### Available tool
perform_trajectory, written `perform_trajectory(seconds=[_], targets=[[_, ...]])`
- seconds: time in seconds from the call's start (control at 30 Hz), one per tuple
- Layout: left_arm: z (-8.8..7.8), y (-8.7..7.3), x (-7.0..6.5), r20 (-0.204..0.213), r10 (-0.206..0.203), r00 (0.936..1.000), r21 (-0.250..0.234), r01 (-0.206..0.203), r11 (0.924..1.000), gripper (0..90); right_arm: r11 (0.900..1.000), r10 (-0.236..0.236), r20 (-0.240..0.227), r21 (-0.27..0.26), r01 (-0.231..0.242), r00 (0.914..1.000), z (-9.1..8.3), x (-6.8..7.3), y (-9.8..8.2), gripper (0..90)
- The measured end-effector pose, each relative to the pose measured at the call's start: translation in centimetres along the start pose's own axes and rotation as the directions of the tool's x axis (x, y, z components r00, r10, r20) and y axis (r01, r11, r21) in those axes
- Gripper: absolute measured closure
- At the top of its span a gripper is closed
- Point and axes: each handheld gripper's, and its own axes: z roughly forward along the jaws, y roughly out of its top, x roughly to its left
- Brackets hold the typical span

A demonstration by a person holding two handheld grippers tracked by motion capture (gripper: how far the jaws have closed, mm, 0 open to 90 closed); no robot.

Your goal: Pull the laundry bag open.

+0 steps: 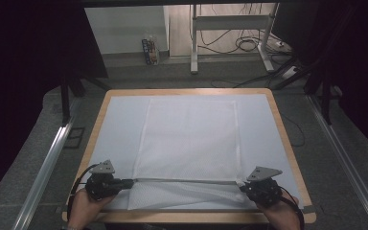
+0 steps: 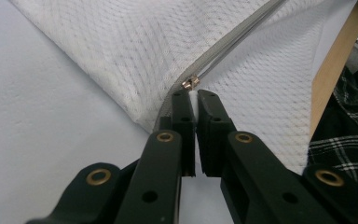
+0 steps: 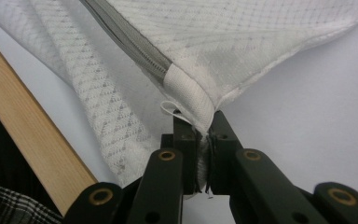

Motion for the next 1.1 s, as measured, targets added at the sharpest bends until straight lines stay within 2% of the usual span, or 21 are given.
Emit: perform_trajectory(seconds=[0.03, 0.37, 0.43, 0.47, 0.53, 0.67, 0.73, 0.97, 1.1], targets=[[0.0, 0.0, 0.0, -0.013, -0.002, 0.9999, 0.006, 0.002, 1.0000, 87.2, 1.000, 0.000, 0.000, 0.000, 0.000, 1.0000, 0.0, 0.0, 0.0, 84.2], [-0.6, -0.6, 0.4, -0.039, -0.021, 0.9990, 0.013, 0.021, 0.9997, 87.4, 1.000, 0.017, 0.003, 0.005, -0.017, 0.9999, -0.2, -0.2, -0.1, 84.4], [-0.5, -0.6, 0.4, -0.063, -0.015, 0.9979, 0.029, 0.017, 0.9994, 87.4, 1.000, 0.017, 0.001, 0.005, -0.017, 0.9999, -0.1, -0.1, 0.0, 84.4], [-0.4, -0.6, 0.5, -0.049, -0.025, 0.9985, 0.029, 0.027, 0.9992, 87.4, 1.000, 0.020, 0.003, 0.010, -0.020, 0.9998, -0.2, -0.1, -0.1, 84.4], [-0.3, -0.7, 0.5, -0.045, -0.026, 0.9986, 0.029, 0.028, 0.9992, 87.4, 1.000, 0.022, 0.006, 0.011, -0.022, 0.9997, -0.2, -0.1, -0.1, 84.4], [-0.3, -0.6, 0.5, -0.015, -0.028, 0.9995, 0.027, 0.029, 0.9992, 87.1, 1.000, 0.023, -0.009, 0.009, -0.023, 0.9997, -0.2, -0.3, -0.3, 83.8], [-0.2, -0.6, 0.4, -0.011, -0.025, 0.9996, 0.024, 0.025, 0.9994, 86.9, 1.000, 0.030, -0.018, -0.004, -0.030, 0.9994, -0.4, -0.5, -0.4, 83.3], [0.2, -0.4, 0.0, 0.005, -0.011, 0.9999, 0.034, 0.011, 0.9994, 86.3, 1.000, 0.031, -0.018, -0.001, -0.031, 0.9994, -0.6, -0.6, -0.5, 81.6], [0.4, -0.4, -0.2, 0.008, -0.002, 1.0000, 0.043, 0.001, 0.9991, 85.9, 0.999, 0.033, -0.030, -0.004, -0.033, 0.9990, -0.8, -0.6, -0.6, 77.3]])
